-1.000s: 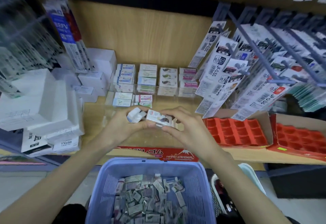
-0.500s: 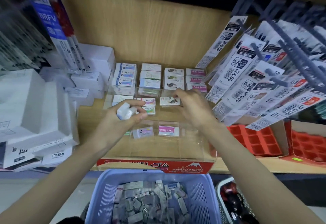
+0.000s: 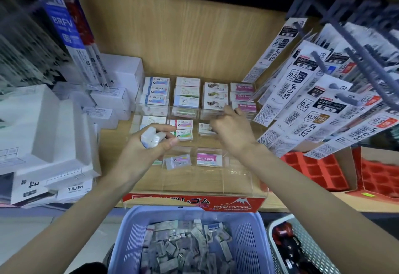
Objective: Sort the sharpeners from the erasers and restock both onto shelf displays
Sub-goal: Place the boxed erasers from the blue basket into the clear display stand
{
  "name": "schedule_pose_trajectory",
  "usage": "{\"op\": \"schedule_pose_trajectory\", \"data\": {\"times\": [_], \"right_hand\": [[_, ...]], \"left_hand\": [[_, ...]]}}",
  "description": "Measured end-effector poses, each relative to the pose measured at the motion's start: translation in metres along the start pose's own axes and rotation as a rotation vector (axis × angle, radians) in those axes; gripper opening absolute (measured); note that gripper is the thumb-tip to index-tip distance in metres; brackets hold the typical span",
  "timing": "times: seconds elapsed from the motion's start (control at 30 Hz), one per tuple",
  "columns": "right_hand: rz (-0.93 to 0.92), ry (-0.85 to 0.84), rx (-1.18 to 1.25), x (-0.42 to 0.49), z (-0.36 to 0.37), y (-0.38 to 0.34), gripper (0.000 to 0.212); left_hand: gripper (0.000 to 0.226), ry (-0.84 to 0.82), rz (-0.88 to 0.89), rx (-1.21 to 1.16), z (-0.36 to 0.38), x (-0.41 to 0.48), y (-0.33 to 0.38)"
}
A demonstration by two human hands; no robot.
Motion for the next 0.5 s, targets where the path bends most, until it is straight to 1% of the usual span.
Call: {"op": "schedule_pose_trajectory", "data": {"times": [0.07,0.1,0.17,0.23,0.27,0.3,0.37,0.4,0.43,0.5], "right_hand": [[-0.024,-0.027,0.144,-0.002,0.003,0.009,0.014],[-0.035,-0.037,0.25,-0.006,0.003,0.012,0.017],[0.002,-0.015,0.533,-0.021,-0.005,0.018,0.026],[0.058,0.002,0.817,-0.041,-0.015,0.018,0.024],[0.059,-0.032,0.875,-0.048,-0.017,0.013,0.024],[0.045,-0.094,0.849,-0.052,-0.018,0.007,0.03],[0.027,-0.236,0.675,-0.053,-0.016,-0.007,0.049],[0.036,-0.27,0.585,-0.049,-0.015,-0.012,0.055],[0.047,-0.275,0.524,-0.045,-0.014,-0.015,0.058],[0.062,-0.256,0.491,-0.039,-0.013,-0.019,0.054]], "left_hand": [[0.012,0.012,0.006,-0.001,-0.001,-0.001,0.002],[0.012,0.01,0.012,0.003,-0.002,-0.001,0.003],[0.011,0.006,0.026,0.005,-0.002,-0.002,0.008],[0.01,0.007,0.038,-0.005,-0.002,-0.002,0.012],[0.009,0.009,0.042,-0.012,-0.002,-0.003,0.014],[0.009,0.011,0.045,-0.02,-0.002,-0.003,0.016],[0.01,0.004,0.044,-0.043,0.0,-0.005,0.018],[0.011,-0.004,0.039,-0.053,0.0,-0.005,0.018],[0.014,-0.01,0.037,-0.061,0.001,-0.006,0.02],[0.019,-0.033,0.046,-0.075,0.001,-0.007,0.02]]}}
Point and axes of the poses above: each hand's wrist, its own x-axis towards the middle knuckle, its own z-axis out of the palm, y = z × x, the point moved 4 cm from there along x, towards the middle knuckle, and after that the axes turned 6 degrees about z, right-handed, at the moved point
